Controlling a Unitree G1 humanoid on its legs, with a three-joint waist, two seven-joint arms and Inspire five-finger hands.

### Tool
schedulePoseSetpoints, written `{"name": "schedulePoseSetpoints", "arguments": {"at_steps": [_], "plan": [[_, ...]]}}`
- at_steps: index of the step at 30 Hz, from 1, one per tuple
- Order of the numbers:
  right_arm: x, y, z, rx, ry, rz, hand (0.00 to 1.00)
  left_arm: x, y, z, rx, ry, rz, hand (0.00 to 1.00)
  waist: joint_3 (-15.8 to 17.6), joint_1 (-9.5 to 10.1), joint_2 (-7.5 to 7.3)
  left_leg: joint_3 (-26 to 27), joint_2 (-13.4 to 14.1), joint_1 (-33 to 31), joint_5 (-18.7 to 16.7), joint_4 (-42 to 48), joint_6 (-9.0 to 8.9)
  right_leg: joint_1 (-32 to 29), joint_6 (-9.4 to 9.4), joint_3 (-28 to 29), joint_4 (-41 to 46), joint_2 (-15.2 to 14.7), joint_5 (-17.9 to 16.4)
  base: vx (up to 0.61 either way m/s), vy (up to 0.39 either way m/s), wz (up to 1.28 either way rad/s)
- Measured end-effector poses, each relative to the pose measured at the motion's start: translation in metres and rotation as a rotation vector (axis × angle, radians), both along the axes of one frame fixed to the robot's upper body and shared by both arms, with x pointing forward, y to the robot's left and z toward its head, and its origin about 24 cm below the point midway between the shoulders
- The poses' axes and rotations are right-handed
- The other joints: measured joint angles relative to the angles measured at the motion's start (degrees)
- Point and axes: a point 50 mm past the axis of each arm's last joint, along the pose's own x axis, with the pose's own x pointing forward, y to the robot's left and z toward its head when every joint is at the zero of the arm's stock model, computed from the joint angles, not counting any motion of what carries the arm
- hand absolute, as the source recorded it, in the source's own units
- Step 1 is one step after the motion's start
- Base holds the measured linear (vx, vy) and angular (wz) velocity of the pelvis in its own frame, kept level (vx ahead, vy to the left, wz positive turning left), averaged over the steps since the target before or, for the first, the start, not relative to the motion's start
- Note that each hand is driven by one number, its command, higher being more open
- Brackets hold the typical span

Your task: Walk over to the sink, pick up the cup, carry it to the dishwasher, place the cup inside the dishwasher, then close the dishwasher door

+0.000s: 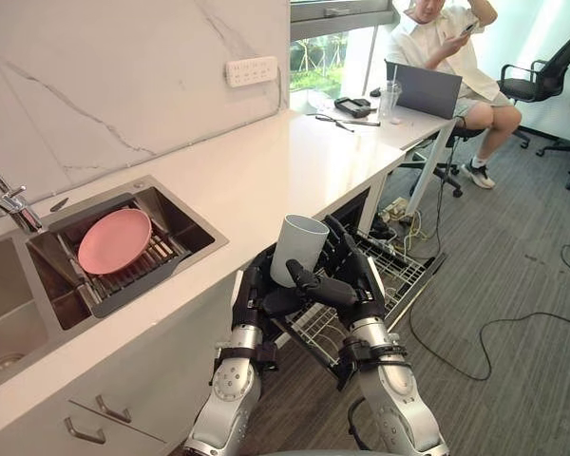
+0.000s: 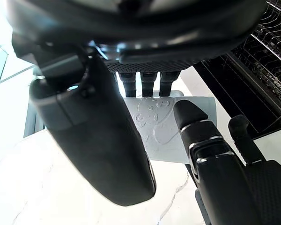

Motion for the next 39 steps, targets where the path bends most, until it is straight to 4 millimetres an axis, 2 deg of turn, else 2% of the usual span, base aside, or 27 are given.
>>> {"name": "schedulePoseSetpoints", "arguments": {"at_steps": [4,8,9,19,27,28,39], "plan": [[0.007,0.001,0.005,-0.011,-0.015,-0.013,0.90,-0.002,-0.011,0.001,-0.015,-0.002,-0.051,0.30,-0.1,0.38,-0.14,-0.1,0.0,-0.3,0.3,0.0,0.11,-0.3,-0.02,0.0,0.0,0.0,0.2,0.00,0.000,0.00],[0.012,0.001,0.008,-0.023,-0.024,-0.023,0.90,-0.001,-0.013,0.003,-0.020,-0.010,-0.060,0.30,-0.7,0.36,-0.34,-0.4,0.0,-0.8,0.6,0.0,0.06,-0.5,-0.03,-0.3,-0.2,0.0,0.5,-0.01,-0.002,0.03],[0.013,0.001,0.008,-0.025,-0.025,-0.025,0.30,0.000,-0.013,0.003,-0.029,-0.008,-0.061,0.30,-0.9,0.42,-0.34,-0.5,0.0,-0.9,0.7,0.0,0.07,-0.5,-0.02,-0.4,-0.2,0.0,0.5,-0.02,-0.001,0.07],[0.024,-0.003,0.015,-0.035,-0.035,-0.078,0.30,-0.003,-0.021,0.011,-0.058,-0.028,-0.082,0.30,-1.5,0.59,-0.41,-1.3,-0.1,-1.6,1.1,0.0,0.17,-0.6,-0.06,-1.3,-0.7,0.0,0.8,-0.01,-0.002,0.04],[0.024,-0.002,0.015,-0.013,-0.033,-0.070,0.30,-0.003,-0.023,0.012,-0.060,-0.029,-0.085,0.30,-1.5,0.56,-0.44,-1.7,-0.1,-1.9,1.2,0.0,0.08,-0.6,-0.04,-1.8,-0.8,0.0,0.8,0.00,-0.005,0.02],[0.024,-0.002,0.015,-0.010,-0.032,-0.070,0.30,-0.003,-0.023,0.012,-0.060,-0.029,-0.085,0.90,-1.5,0.55,-0.44,-1.7,-0.1,-1.9,1.2,0.0,0.08,-0.6,-0.04,-1.8,-0.8,0.0,0.8,0.00,0.000,0.00],[0.030,-0.018,0.019,0.021,-0.053,-0.140,0.30,-0.004,-0.029,0.025,-0.076,-0.087,-0.136,0.90,-1.4,0.51,-0.51,-1.2,0.0,-1.6,1.2,0.0,0.09,-0.6,-0.11,-1.4,-0.8,0.1,1.0,0.00,-0.001,-0.02]]}}
